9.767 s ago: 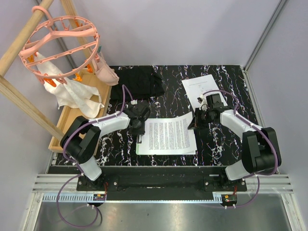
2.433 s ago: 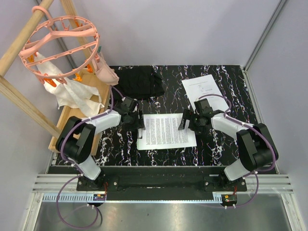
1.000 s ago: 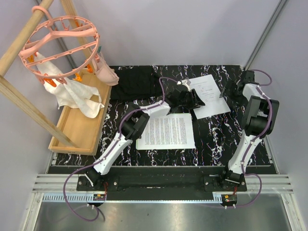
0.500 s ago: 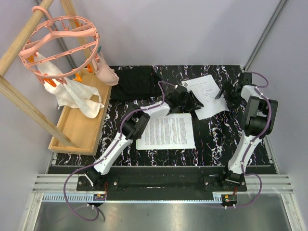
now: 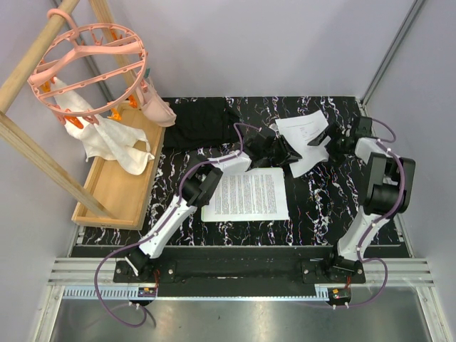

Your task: Put the files into the folder

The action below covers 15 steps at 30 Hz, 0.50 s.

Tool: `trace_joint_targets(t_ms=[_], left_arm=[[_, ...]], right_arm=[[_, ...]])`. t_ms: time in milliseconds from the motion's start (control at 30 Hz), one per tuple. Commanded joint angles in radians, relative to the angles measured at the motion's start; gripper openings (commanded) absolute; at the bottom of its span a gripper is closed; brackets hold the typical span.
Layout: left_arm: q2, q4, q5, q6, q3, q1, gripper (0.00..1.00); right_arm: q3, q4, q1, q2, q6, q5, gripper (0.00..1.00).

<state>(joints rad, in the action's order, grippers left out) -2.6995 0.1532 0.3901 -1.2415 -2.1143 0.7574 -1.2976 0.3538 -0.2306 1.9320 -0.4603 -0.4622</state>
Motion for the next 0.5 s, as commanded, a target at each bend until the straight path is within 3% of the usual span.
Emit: trace_joint_targets(t_ms=[0, 67, 167, 367, 467], left_arm=[[-0.020, 0.008, 0.032, 0.002, 0.002, 0.000, 0.35], [-0.020, 0.009, 0.033, 0.004, 0.004, 0.000, 0.35], [-0.020, 0.013, 0.041, 0.007, 0.007, 0.000, 0.35], [-0.019, 0.023, 0.046, 0.010, 0.014, 0.000, 0.35], [-0.017, 0.023, 0.053, 0.017, 0.008, 0.000, 0.35]], right_arm=[[0.162, -0.272, -0.007, -0.146, -0.277, -0.081, 1.00], [0.217, -0.451, -0.007, -0.160, -0.394, -0.105, 1.00], [0.268, -0.545, -0.009, -0.175, -0.468, -0.107, 1.00], [0.362, -0.608, -0.009, -0.237, -0.486, -0.006, 1.00], [0.365, -0.613, -0.009, -0.225, -0.437, 0.030, 0.90]])
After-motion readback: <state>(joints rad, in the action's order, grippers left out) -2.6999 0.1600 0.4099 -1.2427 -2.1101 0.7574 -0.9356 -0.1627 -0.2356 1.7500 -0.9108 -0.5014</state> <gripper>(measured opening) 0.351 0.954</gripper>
